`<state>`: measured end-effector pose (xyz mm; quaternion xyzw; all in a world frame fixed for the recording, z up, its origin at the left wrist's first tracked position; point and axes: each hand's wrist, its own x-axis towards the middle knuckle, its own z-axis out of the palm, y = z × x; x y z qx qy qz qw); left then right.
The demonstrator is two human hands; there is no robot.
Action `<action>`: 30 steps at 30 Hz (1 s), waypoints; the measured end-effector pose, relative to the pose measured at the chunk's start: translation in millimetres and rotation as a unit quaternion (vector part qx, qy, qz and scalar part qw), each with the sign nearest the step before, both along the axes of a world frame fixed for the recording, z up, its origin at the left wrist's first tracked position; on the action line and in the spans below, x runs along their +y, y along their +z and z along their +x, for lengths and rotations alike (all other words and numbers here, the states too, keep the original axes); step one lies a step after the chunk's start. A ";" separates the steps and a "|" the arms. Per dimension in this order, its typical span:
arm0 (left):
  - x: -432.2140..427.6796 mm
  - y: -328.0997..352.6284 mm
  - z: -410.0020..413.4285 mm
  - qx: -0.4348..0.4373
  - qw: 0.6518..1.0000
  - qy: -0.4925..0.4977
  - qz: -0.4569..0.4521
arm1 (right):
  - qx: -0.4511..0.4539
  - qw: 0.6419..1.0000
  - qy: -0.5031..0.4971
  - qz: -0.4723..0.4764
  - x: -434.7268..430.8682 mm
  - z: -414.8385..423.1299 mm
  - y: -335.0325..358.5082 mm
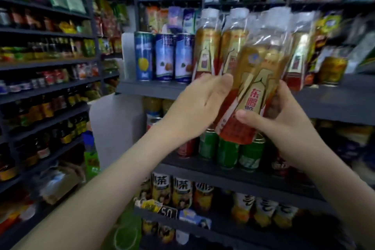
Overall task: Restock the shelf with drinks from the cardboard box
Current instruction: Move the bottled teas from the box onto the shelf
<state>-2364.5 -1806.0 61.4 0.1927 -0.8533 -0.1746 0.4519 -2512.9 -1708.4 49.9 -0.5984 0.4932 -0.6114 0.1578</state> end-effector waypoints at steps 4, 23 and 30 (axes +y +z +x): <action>-39.5 21.2 -34.4 0.051 0.981 0.130 -0.138 | -0.037 0.997 -0.039 -0.056 -6.1 -47.7 23.6; -89.1 14.4 -109.7 -0.106 0.946 0.284 -0.114 | -0.008 0.993 -0.102 0.055 -41.8 -160.1 47.7; -92.5 13.2 -104.9 -0.112 0.946 0.280 -0.122 | -0.001 0.990 -0.116 0.078 -53.2 -159.4 49.0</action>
